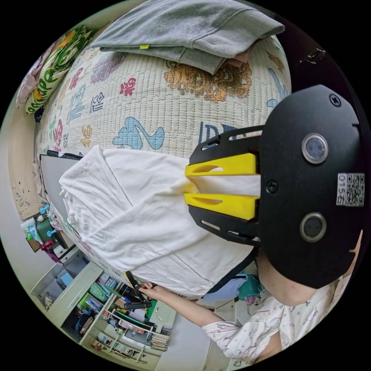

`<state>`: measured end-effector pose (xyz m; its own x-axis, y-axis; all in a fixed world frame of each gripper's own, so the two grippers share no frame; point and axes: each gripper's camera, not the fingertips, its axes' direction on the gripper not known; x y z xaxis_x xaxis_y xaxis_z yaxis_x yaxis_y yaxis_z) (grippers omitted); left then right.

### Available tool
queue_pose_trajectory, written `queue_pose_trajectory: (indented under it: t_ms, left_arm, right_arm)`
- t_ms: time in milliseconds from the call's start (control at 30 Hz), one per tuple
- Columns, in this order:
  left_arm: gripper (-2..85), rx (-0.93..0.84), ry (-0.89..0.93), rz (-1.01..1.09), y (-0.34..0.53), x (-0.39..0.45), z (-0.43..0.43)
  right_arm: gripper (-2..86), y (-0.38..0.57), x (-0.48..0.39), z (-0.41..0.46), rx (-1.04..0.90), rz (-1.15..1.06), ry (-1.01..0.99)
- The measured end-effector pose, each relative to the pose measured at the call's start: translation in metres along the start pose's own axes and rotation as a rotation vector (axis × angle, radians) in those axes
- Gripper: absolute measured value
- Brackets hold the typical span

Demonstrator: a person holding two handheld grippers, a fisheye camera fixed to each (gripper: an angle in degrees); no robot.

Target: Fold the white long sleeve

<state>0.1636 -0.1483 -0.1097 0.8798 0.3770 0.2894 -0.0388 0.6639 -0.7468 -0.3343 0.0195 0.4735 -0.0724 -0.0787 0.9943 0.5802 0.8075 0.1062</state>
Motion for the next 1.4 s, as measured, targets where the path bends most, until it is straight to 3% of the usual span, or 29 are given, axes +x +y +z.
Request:
queue_pose_trajectory:
  t_ms: [200,433,633,800,967,1133,1400]
  left_arm:
    - [1.3,0.045,0.21,-0.12,-0.003,-0.055,-0.013]
    - [0.1,0.008,0.096,-0.072,-0.014,-0.046,-0.013]
    - [0.1,0.006,0.08,-0.065,-0.01,-0.056,-0.008]
    - [0.2,0.011,-0.015,-0.016,0.0,-0.051,-0.001]
    - [0.3,0.011,-0.038,-0.005,0.015,-0.066,0.01]
    - [0.3,0.012,-0.067,0.009,0.034,-0.082,0.021]
    - [1.0,-0.006,-0.079,0.01,0.066,-0.123,0.038]
  right_arm:
    - [2.1,-0.009,0.01,-0.024,0.035,0.011,0.018]
    - [2.4,-0.009,0.038,-0.032,0.047,0.098,-0.008]
    - [5.4,0.02,0.052,-0.051,0.111,0.17,0.104]
    - [8.0,0.052,-0.003,-0.076,0.224,-0.11,0.03]
    - [10.1,0.054,-0.063,-0.038,0.019,-0.375,0.048]
    - [6.5,0.067,-0.068,-0.004,-0.114,-0.422,0.165]
    - [7.8,0.069,-0.042,-0.03,-0.107,-0.405,0.057]
